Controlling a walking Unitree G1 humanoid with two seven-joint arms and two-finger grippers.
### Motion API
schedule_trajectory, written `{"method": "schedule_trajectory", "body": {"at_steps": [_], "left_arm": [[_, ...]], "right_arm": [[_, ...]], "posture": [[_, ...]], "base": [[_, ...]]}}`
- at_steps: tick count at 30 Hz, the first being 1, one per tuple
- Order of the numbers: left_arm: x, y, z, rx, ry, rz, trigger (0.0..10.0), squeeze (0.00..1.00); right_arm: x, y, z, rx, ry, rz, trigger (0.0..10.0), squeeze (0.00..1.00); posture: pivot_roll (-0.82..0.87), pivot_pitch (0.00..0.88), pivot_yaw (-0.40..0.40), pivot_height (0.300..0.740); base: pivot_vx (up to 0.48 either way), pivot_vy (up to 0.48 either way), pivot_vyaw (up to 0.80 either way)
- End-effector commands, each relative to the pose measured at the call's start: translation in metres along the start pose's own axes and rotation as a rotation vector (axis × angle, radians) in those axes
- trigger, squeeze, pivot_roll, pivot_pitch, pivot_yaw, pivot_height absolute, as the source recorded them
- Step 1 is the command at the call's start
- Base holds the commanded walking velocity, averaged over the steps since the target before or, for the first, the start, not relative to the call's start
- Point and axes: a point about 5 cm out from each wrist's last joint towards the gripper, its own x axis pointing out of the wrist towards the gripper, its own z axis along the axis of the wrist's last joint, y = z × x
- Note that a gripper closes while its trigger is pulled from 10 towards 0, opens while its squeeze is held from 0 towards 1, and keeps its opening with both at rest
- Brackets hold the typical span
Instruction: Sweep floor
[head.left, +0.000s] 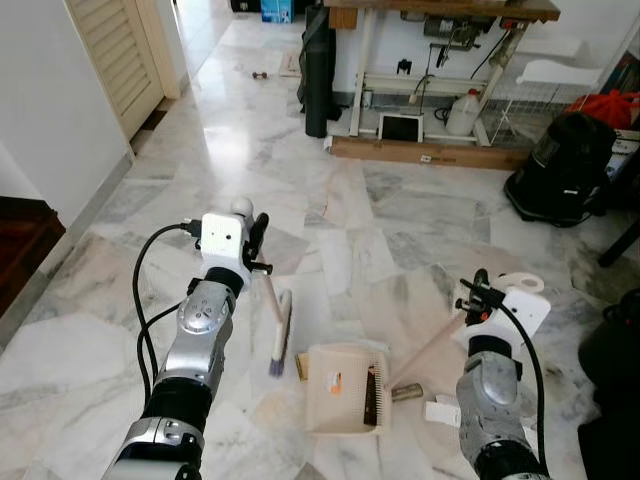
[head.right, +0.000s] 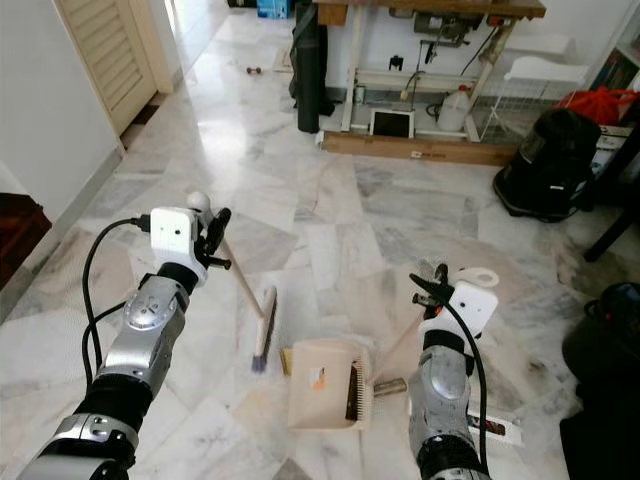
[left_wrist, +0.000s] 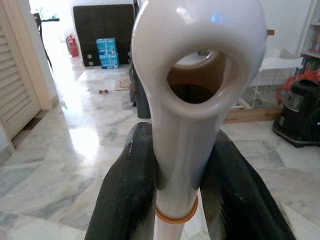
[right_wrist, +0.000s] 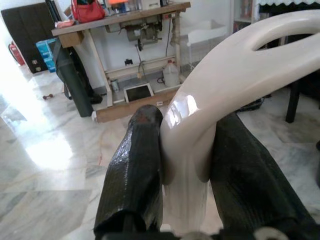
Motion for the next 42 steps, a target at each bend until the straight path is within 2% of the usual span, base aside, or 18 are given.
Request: {"method": "schedule_trajectory", "body": {"at_steps": [1, 6, 11, 42], "left_arm": [[0.005, -0.002, 0.008, 0.029, -0.045, -0.011, 10.0, 0.0], [0.003, -0.008, 0.005, 0.034, -0.042, -0.021, 10.0, 0.0], [0.004, -0.007, 0.006, 0.044, -0.044, -0.02, 10.0, 0.0], [0.005, -0.004, 0.0, 0.07, -0.018, -0.036, 10.0, 0.0]], "right_arm": [[0.005, -0.001, 0.011, 0.019, -0.048, -0.009, 10.0, 0.0], [0.006, 0.009, 0.016, 0.02, -0.058, 0.018, 10.0, 0.0], [0.005, 0.008, 0.015, 0.015, -0.055, 0.025, 10.0, 0.0], [0.002, 0.011, 0.016, 0.024, -0.039, 0.046, 10.0, 0.0]], "posture": [[0.08, 0.003, -0.035, 0.74], [0.07, 0.025, -0.031, 0.74], [0.08, 0.034, -0.027, 0.74], [0.08, 0.014, -0.015, 0.74]], "base": [[0.0, 0.0, 0.0], [0.0, 0.0, 0.0], [0.0, 0.0, 0.32], [0.0, 0.0, 0.8]]}}
